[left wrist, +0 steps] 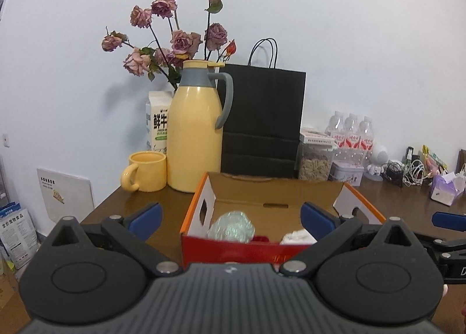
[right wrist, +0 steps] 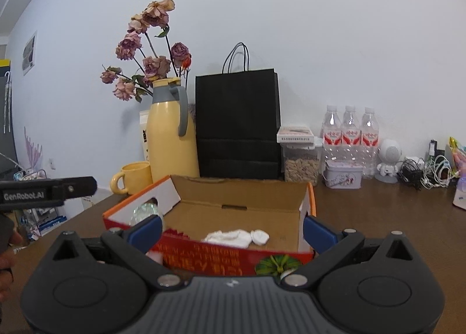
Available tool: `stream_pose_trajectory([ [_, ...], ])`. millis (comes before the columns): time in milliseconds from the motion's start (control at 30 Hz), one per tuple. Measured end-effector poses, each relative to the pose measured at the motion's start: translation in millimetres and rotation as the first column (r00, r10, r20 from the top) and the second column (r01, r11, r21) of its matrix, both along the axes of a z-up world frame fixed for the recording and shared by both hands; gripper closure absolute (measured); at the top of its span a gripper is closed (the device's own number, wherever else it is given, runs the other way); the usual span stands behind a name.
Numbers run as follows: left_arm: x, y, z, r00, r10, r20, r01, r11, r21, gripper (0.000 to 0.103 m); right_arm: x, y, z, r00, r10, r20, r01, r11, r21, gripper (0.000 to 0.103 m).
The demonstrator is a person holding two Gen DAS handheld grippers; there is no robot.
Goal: Organize objects
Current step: 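Withdraw both open grippers from the box back toward the table items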
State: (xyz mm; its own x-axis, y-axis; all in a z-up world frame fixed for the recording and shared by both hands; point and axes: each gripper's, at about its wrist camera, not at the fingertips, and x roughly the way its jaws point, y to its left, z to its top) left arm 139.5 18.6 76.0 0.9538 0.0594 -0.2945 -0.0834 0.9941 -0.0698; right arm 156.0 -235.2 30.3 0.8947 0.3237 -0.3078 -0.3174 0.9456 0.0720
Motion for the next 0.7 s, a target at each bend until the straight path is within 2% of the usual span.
stream_pose_trajectory([
  [333, -25, 9, -16, 0.998, 0.004, -0.057, -0.004, 1.0, -0.008, 0.0, -28, -19, -21, 0.999, -0.021, -0.05, 0.021, 1.0, -0.003, 0.0],
  [700, -43, 18, -36, 0.993, -0.003, -0.115, 0.003, 1.0, -0.008, 0.0, -49, -32, -45, 0.993, -0.041, -0.112, 0.036, 0.998, -0.049, 0.0],
])
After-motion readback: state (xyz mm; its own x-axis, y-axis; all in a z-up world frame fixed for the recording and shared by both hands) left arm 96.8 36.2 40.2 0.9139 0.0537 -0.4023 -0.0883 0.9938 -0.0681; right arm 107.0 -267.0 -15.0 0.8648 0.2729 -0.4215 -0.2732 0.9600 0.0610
